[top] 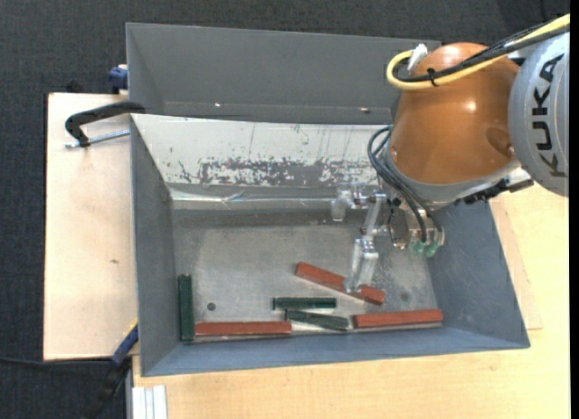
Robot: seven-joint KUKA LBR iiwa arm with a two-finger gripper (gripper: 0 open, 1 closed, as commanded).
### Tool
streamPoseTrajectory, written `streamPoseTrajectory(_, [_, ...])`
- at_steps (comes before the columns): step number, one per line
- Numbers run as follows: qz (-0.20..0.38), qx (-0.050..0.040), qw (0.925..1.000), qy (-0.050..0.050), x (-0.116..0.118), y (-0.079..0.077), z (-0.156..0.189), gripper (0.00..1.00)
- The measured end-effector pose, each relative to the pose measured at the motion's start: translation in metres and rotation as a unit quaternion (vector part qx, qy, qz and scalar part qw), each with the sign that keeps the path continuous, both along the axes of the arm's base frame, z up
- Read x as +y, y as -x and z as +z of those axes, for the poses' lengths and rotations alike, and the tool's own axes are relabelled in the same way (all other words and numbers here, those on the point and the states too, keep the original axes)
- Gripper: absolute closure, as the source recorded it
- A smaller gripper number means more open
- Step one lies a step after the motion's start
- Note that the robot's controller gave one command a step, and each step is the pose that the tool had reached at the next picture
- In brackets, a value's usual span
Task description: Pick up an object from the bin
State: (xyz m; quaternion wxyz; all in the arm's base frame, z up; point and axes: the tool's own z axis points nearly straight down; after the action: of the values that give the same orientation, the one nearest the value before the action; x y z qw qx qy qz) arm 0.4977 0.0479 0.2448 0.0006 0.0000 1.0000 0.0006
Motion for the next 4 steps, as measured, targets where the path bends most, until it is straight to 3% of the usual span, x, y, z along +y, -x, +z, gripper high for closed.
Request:
streamPoseTrajectory(1, [0.041,-0.0021,0.9991,0.0,-0.013,-0.005,-0.038,0.0])
streamPoseTrajectory(2, [0.106,-0.0019,0.9944,0.0,-0.024,-0.012,-0.149,0.0])
streamPoseTrajectory(3, [0.118,-0.0042,0.993,0.001,-0.031,-0.017,-0.17,1.0])
streamPoseTrajectory(4, [0.118,-0.0043,0.993,0.001,-0.031,-0.017,-0.17,1.0])
